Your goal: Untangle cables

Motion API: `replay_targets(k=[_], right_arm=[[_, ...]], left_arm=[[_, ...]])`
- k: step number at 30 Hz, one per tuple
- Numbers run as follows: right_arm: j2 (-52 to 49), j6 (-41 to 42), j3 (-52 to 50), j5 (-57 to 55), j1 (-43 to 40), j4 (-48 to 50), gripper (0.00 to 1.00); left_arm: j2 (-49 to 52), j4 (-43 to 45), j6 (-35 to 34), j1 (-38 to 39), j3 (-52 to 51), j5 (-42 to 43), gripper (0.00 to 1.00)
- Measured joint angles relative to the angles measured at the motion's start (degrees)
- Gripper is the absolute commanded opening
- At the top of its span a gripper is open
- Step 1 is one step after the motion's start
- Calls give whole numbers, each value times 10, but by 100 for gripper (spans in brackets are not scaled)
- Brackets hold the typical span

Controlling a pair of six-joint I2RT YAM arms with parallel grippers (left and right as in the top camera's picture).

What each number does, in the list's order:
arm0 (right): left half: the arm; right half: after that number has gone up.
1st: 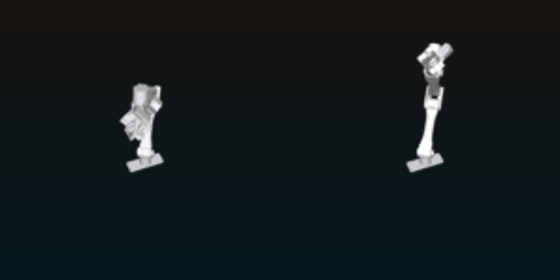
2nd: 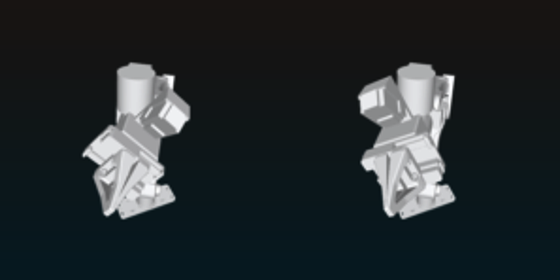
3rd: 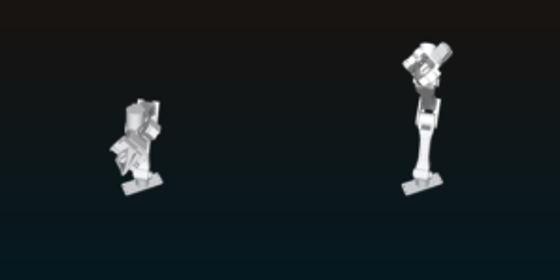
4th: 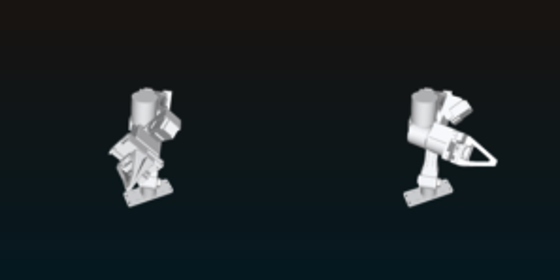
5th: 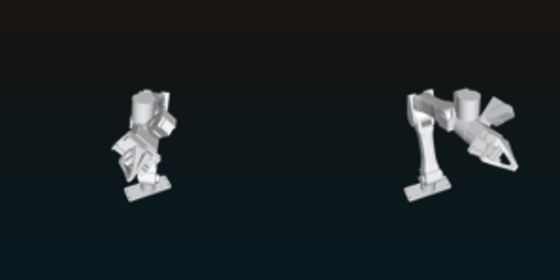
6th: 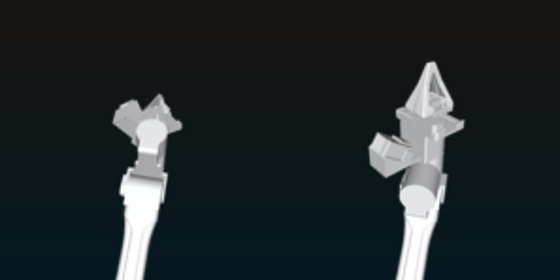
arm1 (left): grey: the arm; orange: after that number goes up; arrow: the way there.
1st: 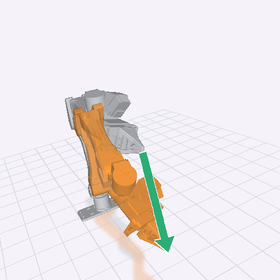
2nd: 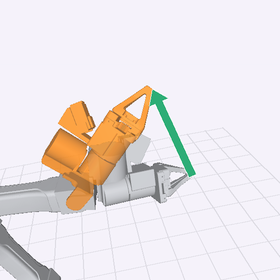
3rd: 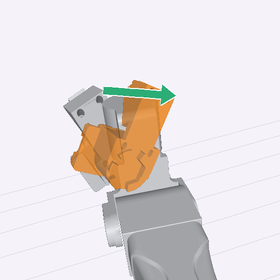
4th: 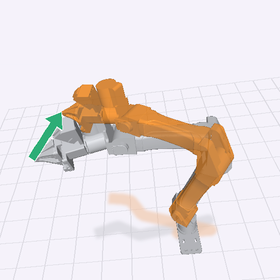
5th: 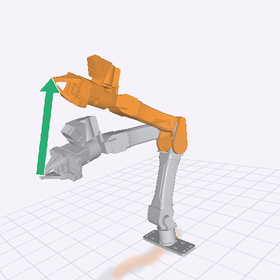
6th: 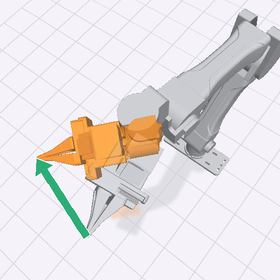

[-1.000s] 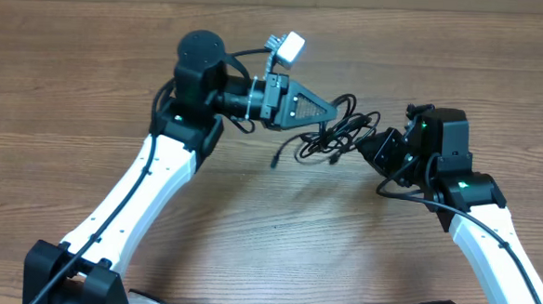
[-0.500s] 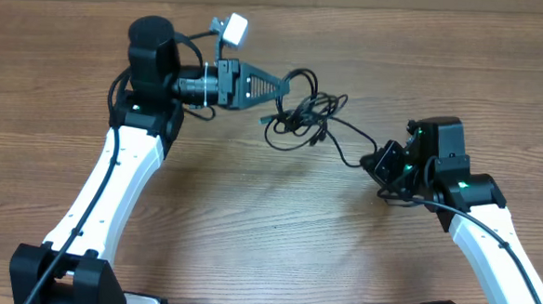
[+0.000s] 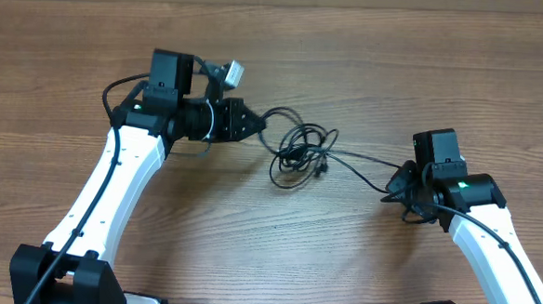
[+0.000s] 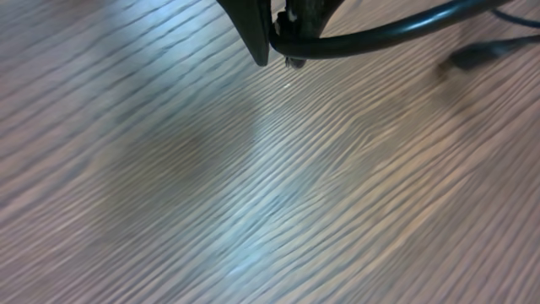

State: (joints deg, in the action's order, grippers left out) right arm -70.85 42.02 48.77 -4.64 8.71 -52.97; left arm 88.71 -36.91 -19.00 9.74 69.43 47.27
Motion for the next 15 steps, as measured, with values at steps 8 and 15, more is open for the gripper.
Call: replay_targets(k=[8,15], right_arm=[[0,15,0,-47,0,-2,4],[0,22,0,-65,0,-3,4]], left_arm=[[0,-94,10,0,0,-269,4],[0,-97,14,0,0,-309,4]])
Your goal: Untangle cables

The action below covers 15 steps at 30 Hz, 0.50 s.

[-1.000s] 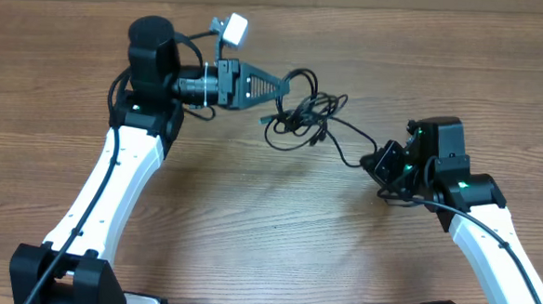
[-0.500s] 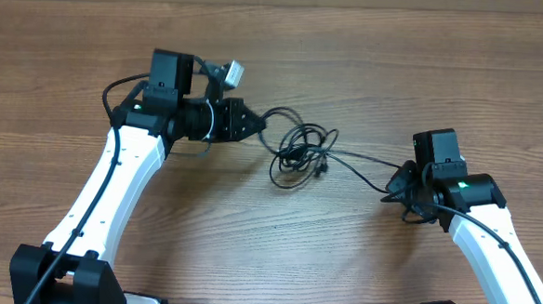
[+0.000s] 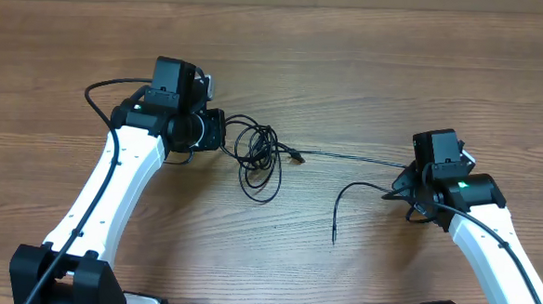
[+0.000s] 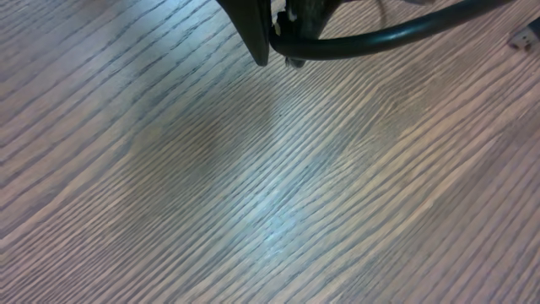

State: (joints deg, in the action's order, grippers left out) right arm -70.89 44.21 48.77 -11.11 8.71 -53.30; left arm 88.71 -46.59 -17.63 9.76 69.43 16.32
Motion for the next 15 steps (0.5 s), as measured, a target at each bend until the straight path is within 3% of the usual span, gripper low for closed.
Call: replay_targets(k=[8,15], right_arm=[[0,57,0,-83,-23,-38,13],[0,43,0,-56,-59,26,49]], left_arm=[[0,-3,49,0,0,25,4],[0,-5,103,-1,0,97,4]])
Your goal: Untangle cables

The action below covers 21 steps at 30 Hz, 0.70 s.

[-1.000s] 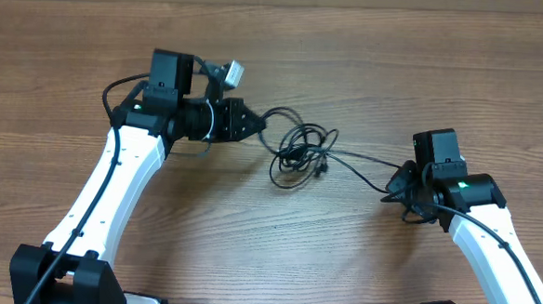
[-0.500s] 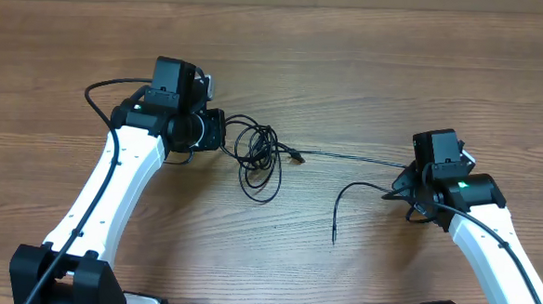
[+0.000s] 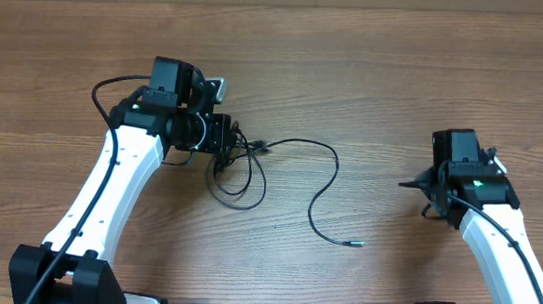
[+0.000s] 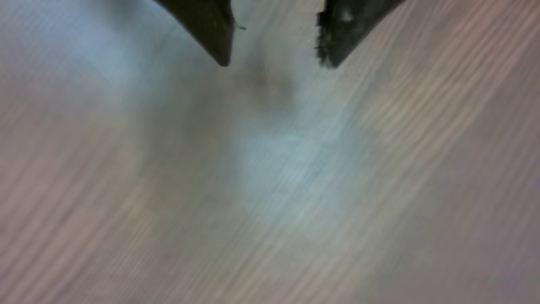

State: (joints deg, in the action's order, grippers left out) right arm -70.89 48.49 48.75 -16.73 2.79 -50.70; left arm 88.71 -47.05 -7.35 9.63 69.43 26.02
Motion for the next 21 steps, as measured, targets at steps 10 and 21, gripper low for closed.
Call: replay_targets(k=[10,21], right_arm=[[0,-158,0,276,0,115,57],[0,-183,0,314,0,78,58]], left_arm=[[0,53,94,-1,0,330,5],[-1,17,0,1,0,-14,84]])
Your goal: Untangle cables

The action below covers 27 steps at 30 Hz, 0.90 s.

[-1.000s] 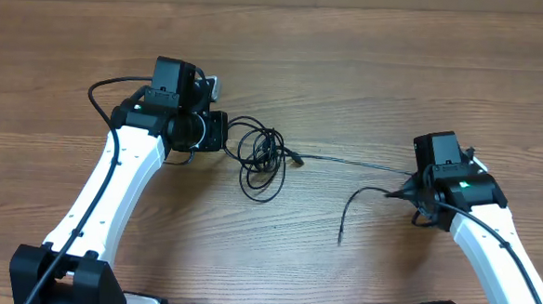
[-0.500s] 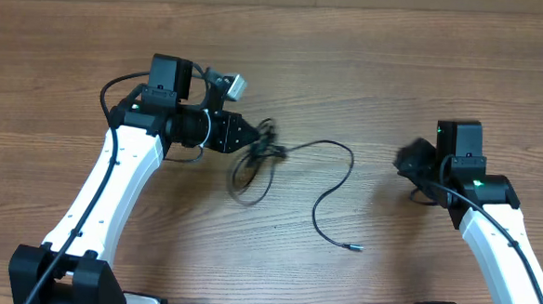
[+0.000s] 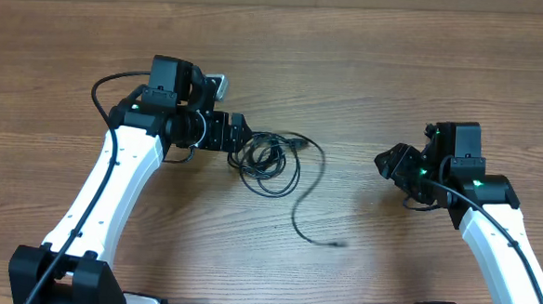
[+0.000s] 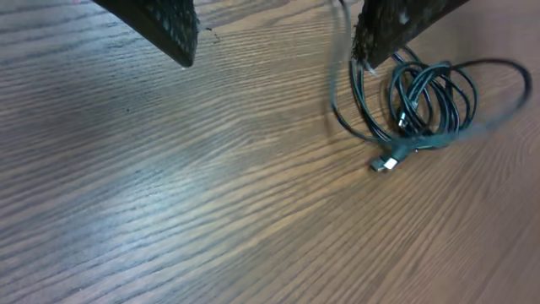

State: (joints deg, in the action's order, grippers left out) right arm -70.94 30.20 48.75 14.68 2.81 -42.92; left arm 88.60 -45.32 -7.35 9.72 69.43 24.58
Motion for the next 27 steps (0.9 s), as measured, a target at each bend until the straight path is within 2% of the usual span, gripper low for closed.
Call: replay_targets(k=[7,18,27], right_arm=[[0,-2,0,1,0,-3,58],[0,-2,0,1,0,-4,58],[0,-2,0,1,0,-5,58]], left_arm=[[-1,-10,-1,34,0,-8,60],[14,-1,104,135,0,-68,51],[124,57,142,158,0,-113,35]])
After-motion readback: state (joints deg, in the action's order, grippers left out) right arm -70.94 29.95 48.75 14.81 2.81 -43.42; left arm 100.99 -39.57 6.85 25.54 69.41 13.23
